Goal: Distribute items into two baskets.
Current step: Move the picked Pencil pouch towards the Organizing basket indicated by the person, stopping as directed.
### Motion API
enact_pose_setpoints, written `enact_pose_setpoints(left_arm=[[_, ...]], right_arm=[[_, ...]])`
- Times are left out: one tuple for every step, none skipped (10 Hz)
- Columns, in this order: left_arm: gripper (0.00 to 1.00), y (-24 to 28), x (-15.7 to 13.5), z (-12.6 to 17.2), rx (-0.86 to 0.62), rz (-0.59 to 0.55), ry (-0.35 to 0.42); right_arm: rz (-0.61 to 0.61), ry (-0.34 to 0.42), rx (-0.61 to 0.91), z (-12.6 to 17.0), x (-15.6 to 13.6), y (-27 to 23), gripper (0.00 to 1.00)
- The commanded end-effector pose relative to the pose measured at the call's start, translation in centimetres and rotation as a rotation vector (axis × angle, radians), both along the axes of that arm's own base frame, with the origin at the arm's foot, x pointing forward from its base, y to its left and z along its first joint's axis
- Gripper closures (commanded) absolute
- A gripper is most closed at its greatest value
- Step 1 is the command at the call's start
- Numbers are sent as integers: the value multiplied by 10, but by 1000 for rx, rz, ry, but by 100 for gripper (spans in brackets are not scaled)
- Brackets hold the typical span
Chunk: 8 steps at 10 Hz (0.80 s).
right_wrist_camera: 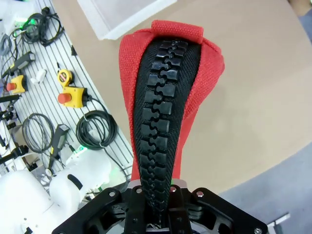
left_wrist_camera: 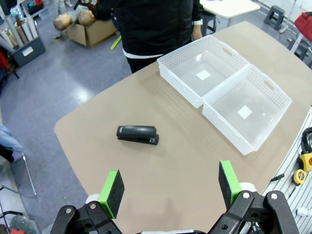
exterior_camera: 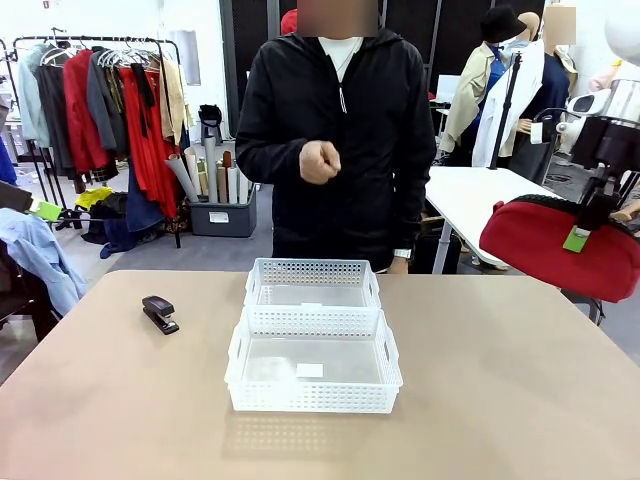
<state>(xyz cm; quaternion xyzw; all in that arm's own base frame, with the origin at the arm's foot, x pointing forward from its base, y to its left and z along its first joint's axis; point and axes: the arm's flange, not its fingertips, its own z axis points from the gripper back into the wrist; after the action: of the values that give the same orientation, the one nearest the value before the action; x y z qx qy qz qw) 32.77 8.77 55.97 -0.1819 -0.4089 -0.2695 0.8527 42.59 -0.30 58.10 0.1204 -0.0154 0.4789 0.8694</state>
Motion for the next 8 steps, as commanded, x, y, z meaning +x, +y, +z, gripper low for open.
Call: enact_pose_setpoints(left_arm=[[0,0,1,0,-5,-11,-6],[0,0,1,0,-5,-11,-6],[0,0,1,0,-5,-11,-6],[0,0,1,0,-5,-11,-6],[0,0,1,0,-5,-11,-6],[0,0,1,0,-5,-11,-6],[0,0,1,0,-5,-11,-6],[0,0,1,0,-5,-11,-6]], right_arm=[[-29,-14,-3,0,-1,2,100],[-29,-14,-3,0,-1,2,100],[-29,-14,-3,0,-1,2,100],[-29,-14,-3,0,-1,2,100],[-29,-14,-3,0,-1,2,100],[-29,-14,-3,0,-1,2,100],[-29,-14,-3,0,-1,2,100],[-29,-14,-3,0,-1,2,100]])
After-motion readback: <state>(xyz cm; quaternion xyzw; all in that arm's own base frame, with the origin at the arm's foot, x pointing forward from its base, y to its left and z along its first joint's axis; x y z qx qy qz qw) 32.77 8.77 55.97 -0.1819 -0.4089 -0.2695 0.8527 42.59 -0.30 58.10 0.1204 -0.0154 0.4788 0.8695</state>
